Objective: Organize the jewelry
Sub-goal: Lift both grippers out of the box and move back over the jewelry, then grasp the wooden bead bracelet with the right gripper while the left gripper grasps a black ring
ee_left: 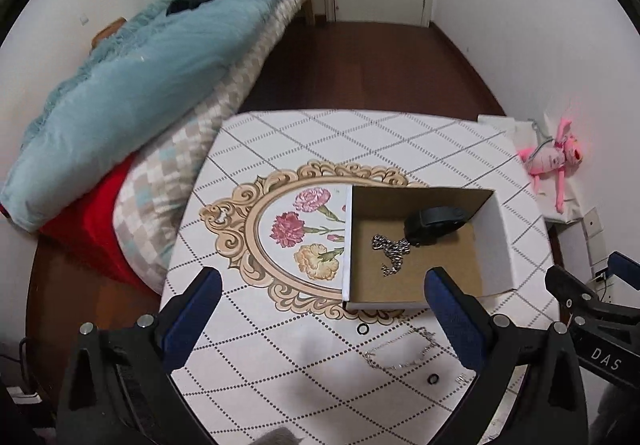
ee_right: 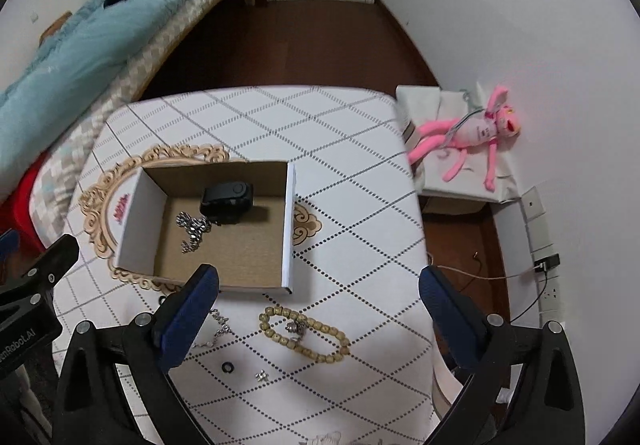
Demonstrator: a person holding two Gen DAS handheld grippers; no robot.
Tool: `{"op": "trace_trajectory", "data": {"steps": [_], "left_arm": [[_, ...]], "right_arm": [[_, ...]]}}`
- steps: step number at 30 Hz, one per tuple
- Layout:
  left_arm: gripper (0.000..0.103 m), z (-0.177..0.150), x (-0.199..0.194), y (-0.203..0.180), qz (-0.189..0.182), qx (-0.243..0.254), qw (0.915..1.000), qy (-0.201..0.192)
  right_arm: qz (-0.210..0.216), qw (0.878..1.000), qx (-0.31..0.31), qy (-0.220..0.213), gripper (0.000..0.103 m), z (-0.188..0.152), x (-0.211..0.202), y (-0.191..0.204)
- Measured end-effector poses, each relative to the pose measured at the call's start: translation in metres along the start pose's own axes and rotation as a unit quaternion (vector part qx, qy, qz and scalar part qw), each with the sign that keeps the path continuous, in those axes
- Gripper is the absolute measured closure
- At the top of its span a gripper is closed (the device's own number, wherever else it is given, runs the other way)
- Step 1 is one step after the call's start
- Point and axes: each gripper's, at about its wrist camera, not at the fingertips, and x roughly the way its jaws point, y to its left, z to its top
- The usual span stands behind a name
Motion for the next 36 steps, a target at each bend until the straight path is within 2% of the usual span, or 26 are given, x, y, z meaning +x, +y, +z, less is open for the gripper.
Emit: {"op": "trace_trajectory", "data": {"steps": [8,15,19,21,25,29,32,33,35,36], "left_arm": [[0.0,-0.008,-0.055,0.001,-0.016,-0.005,0.9991,-0.04],[0.0,-0.016,-0.074,0.004,-0.015,-0.013,0.9983,-0.054],[0.0,-0.029,-0.06,0.005,-0.006,-0.017,0.9985,-0.051],[0.0,-0.037,-0.043,0.006,-0.003,-0.021,0.9993,-0.032],[0.0,-0.057,0.0,0.007,0.015,-0.017,0.9997,0.003],[0.0,-0.08,0.047,0.012,0.018,-0.022,0.9982,0.053],[0.001,-0.092,0.068,0.013,0.015,-0.02,0.9969,0.075],[0.001,-0.096,0.075,0.012,0.012,-0.017,0.9964,0.082],[0.002,-0.101,0.082,0.01,0.009,-0.012,0.996,0.089],[0.002,-0.103,0.084,0.009,0.007,-0.01,0.9959,0.09]], "right_arm": [[0.009,0.998,0.011,-0.054,0.002,-0.014,-0.064,-0.008],[0.039,0.997,0.031,-0.062,0.002,-0.026,-0.085,-0.017],[0.038,0.997,0.052,-0.032,0.002,-0.04,-0.059,-0.031],[0.046,0.996,0.07,-0.001,0.004,-0.05,-0.03,-0.042],[0.054,0.992,0.1,0.048,0.027,-0.067,0.029,-0.06],[0.052,0.989,0.115,0.081,0.039,-0.081,0.079,-0.07],[0.047,0.989,0.106,0.095,0.042,-0.088,0.106,-0.068],[0.05,0.988,0.104,0.101,0.046,-0.091,0.113,-0.067],[0.049,0.989,0.094,0.104,0.05,-0.094,0.12,-0.064],[0.043,0.992,0.08,0.091,0.054,-0.094,0.119,-0.059]]}}
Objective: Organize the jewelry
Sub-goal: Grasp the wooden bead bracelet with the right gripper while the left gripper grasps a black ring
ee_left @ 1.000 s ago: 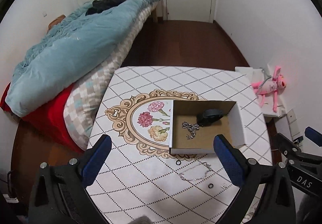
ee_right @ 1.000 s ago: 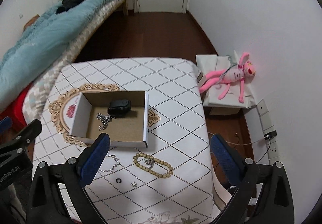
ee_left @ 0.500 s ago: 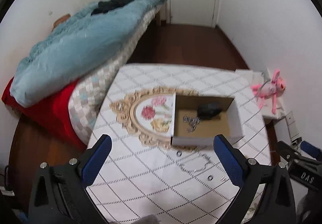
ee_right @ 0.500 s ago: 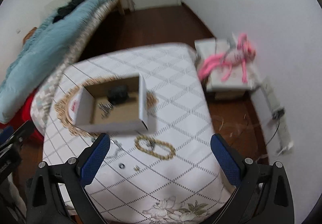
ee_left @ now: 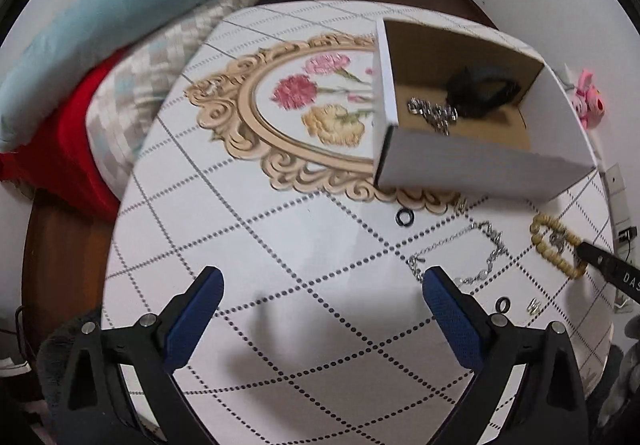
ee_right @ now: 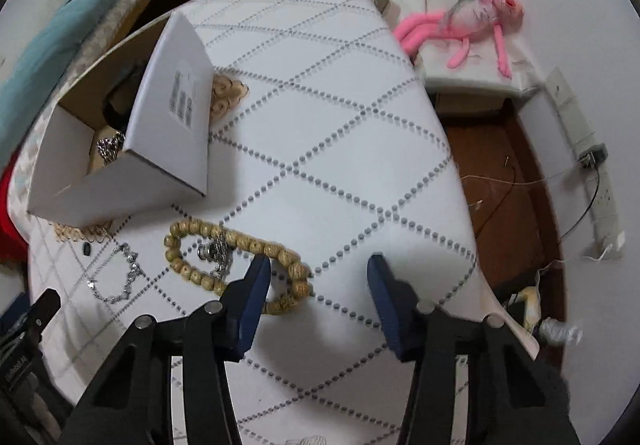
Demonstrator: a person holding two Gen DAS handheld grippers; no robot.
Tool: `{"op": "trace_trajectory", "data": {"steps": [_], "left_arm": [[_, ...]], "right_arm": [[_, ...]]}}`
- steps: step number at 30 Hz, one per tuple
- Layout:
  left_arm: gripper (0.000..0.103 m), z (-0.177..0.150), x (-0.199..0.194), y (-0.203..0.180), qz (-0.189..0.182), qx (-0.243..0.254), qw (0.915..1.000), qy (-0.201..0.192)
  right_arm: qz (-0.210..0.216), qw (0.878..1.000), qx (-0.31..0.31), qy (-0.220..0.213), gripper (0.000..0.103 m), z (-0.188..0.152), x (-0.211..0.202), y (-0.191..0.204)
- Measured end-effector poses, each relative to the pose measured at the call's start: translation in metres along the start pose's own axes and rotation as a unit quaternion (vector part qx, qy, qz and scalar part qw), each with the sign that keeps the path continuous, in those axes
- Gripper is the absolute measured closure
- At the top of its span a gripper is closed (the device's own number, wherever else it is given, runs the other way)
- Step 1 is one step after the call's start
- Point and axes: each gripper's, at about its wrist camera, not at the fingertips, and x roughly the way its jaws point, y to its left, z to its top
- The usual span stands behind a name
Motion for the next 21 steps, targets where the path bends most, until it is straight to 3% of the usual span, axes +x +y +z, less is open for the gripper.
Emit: {"op": "trace_trajectory", "data": {"steps": [3,5,6,7,17,19,21], "left_arm": [[0.002,-0.003,0.004,-0.007,-0.006,0.013,0.9999,0.001],[0.002,-0.007,0.007,-0.014,-0.015,0.025,0.9996,0.001],[0.005,-0.008,0.006,-0.017,-0.02,0.03,0.9994,0.0],[0.007,-0.01,0.004,-0.021,-0.027,0.035,0.999,0.0],[0.01,-0.033,-0.003,-0.082,-0.088,0.096,0.9915,0.007],[0.015,-0.035,-0.001,-0.092,-0.088,0.104,0.9906,0.008],[0.03,-0.035,0.003,-0.098,-0.086,0.114,0.9897,0.009]], "right_arm": [[-0.013,0.999,-0.036,-0.006,0.059,-0.004,0.003,0.016],[-0.029,0.997,-0.065,-0.014,0.072,-0.009,0.004,0.028],[-0.027,0.997,-0.074,-0.017,0.089,-0.011,0.003,0.032],[-0.026,0.997,-0.077,-0.016,0.093,-0.013,0.003,0.034],[0.012,1.0,-0.022,0.009,0.094,-0.038,-0.012,0.008],[0.011,1.0,-0.015,0.009,0.094,-0.042,-0.014,0.004],[0.014,1.0,-0.007,0.01,0.094,-0.043,-0.014,0.002]]}}
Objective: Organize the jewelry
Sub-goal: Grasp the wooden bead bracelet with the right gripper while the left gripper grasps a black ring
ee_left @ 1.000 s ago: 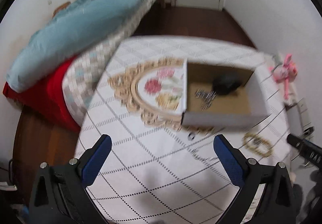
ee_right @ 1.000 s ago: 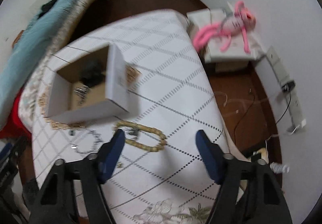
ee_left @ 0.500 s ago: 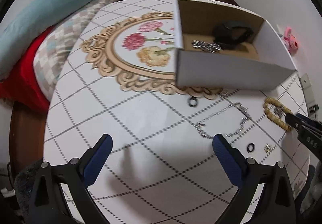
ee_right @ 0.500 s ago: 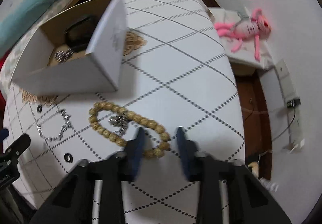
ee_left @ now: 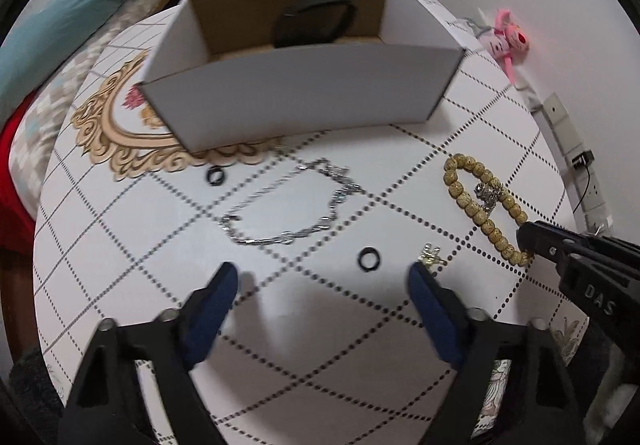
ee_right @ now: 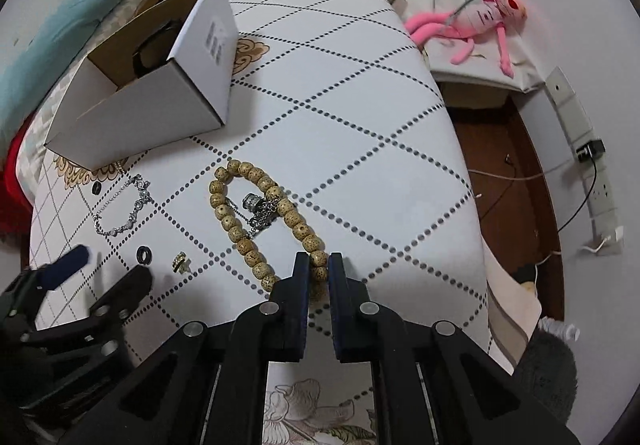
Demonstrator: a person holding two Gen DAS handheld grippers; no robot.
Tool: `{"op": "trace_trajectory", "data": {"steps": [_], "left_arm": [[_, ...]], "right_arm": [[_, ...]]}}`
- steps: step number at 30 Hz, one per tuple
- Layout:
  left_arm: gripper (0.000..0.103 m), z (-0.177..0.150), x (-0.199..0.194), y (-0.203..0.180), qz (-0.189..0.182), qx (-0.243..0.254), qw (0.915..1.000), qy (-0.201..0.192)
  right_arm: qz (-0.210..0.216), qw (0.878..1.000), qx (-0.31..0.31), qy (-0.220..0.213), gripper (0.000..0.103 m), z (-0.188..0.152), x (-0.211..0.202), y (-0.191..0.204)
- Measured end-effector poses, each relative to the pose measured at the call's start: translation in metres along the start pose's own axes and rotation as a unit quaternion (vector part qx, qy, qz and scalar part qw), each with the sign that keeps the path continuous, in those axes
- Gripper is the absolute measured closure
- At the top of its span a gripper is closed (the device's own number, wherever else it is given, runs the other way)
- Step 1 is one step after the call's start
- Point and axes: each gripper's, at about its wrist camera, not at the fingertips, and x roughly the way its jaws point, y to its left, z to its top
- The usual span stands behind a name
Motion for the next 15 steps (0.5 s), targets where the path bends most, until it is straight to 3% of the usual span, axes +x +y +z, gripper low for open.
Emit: {"op": "trace_trajectory", "data": {"steps": [4,9,15], "left_arm": [[0.053,0.0,0.001,-0.012,0.003,0.023,0.9997,-0.009],[0.091,0.006,0.002,-0.016,0.002,0.031,0.9994,-0.018],[0.093,0.007,0.002,-0.012,-0.004,0.027,0.9995,-0.017]], "right_arm": [[-0.001,1.0,0.002,0.0,0.093,0.001,0.0,0.001],[0.0,1.0,0.005,-0.002,0.093,0.0,0.0,0.002],[0.019,1.0,0.01,-0.009,0.094,0.001,-0.008,0.001]]}}
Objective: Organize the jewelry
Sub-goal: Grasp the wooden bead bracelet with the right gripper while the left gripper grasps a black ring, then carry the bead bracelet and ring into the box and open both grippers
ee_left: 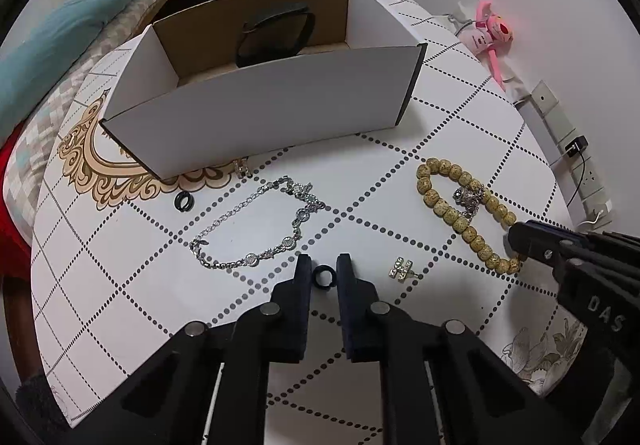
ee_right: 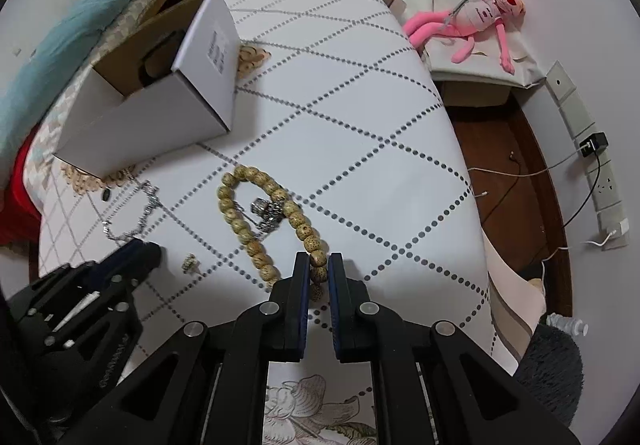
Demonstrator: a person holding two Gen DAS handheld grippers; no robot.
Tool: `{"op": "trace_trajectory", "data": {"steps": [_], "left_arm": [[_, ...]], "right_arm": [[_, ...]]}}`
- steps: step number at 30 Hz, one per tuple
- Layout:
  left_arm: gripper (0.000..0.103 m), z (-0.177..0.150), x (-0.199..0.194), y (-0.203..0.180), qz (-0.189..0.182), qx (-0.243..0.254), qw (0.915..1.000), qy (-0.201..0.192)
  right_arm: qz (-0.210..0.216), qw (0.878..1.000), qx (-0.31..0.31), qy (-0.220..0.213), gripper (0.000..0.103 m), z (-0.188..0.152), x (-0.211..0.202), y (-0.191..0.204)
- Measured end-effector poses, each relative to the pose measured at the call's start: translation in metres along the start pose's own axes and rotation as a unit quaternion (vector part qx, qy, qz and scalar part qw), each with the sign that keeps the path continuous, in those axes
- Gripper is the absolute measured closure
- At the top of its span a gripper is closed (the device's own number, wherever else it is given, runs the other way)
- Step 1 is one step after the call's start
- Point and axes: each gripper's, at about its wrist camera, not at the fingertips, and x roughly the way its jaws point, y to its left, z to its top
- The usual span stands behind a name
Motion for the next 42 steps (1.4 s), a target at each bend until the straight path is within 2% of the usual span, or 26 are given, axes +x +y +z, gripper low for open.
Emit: {"op": "trace_trajectory", "data": {"steps": [7,15,20,26,32,37,41,42], "left_arm": [[0.093,0.002,-0.017,0.007,-0.013,-0.015,0.9997,-0.011],[0.093,0.016,-0.052,0.023,-0.034,-0.042,0.9978,-0.037],[0.093,0.036,-0.081,0.039,-0.052,-0.059,0.9952,-0.058],[0.093,0.081,-0.106,0.069,-0.06,-0.07,0.9921,-0.085],[0.093,0.118,-0.087,0.101,-0.063,-0.085,0.9925,-0.061],[0.092,0.133,-0.058,0.117,-0.07,-0.092,0.9931,-0.021],[0.091,0.14,-0.035,0.121,-0.051,-0.094,0.9938,0.031],[0.087,0.141,-0.032,0.122,-0.049,-0.094,0.9937,0.036]], "right_arm": [[0.063,0.998,0.014,-0.026,0.094,0.013,-0.035,0.005],[0.113,0.992,-0.004,-0.056,0.094,0.036,-0.078,0.026],[0.149,0.986,-0.023,-0.076,0.094,0.054,-0.112,0.043],[0.172,0.978,-0.054,-0.102,0.094,0.092,-0.138,0.071],[0.17,0.979,-0.076,-0.08,0.094,0.129,-0.111,0.101],[0.169,0.982,-0.077,-0.031,0.094,0.145,-0.066,0.113],[0.161,0.982,-0.091,0.026,0.093,0.153,-0.024,0.117],[0.154,0.983,-0.091,0.04,0.093,0.153,-0.015,0.117]]}}
